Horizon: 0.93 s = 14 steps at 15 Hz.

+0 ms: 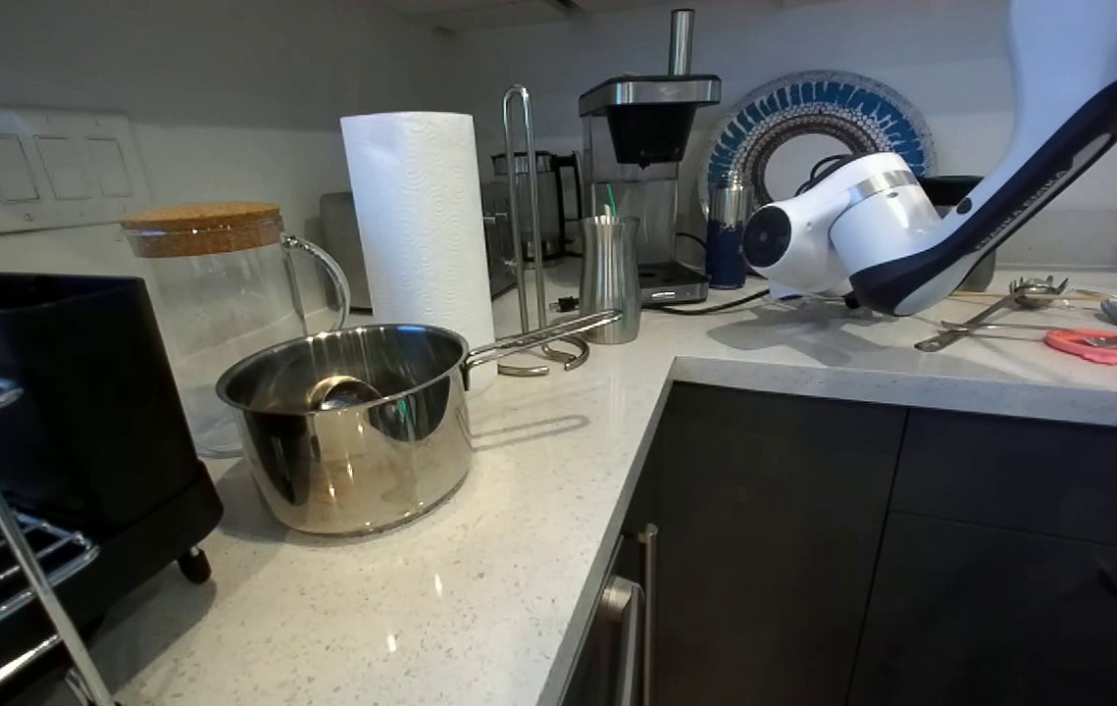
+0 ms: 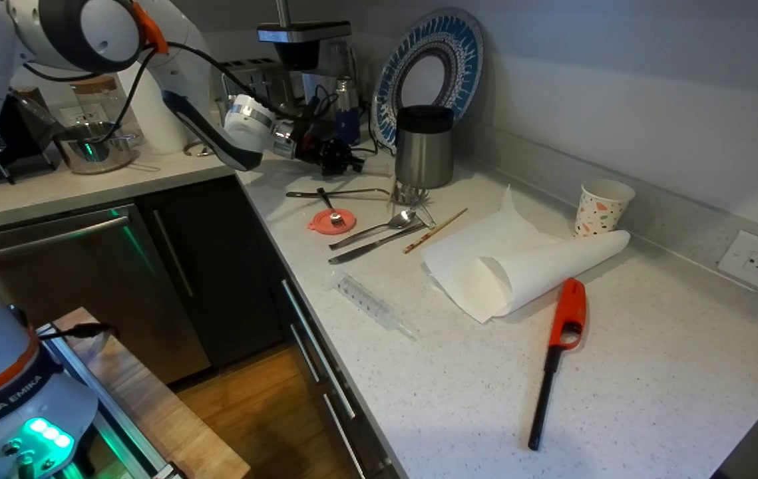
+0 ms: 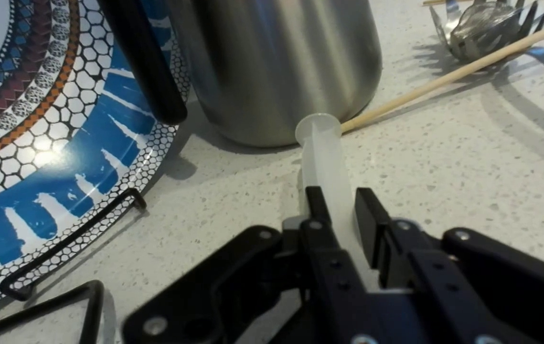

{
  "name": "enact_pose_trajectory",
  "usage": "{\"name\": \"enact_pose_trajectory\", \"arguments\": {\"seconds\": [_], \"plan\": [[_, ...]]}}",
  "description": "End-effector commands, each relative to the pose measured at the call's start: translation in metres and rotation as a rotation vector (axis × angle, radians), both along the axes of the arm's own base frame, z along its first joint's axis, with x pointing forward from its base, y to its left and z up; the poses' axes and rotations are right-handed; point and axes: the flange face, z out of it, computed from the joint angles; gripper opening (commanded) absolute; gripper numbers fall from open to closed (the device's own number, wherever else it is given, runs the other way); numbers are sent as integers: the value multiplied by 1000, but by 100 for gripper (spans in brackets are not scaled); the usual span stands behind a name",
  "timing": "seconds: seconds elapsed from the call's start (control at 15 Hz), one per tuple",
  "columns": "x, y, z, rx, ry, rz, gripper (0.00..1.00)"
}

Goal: Pick up the clear cylindrical object with a black lid and lay it on the kitchen counter

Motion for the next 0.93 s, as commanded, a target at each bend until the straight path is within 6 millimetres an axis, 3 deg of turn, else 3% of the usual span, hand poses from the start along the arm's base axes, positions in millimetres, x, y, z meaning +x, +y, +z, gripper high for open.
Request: {"name": "enact_pose_trajectory", "arguments": {"seconds": [0.0, 0.13, 0.47, 0.87], "plan": [[6, -3, 0, -13, 13, 17, 47], [1, 1, 10, 2, 38, -36, 61], [-31, 13, 67, 148, 225, -155, 99], [-78, 11, 155, 422, 361, -308, 100]]}}
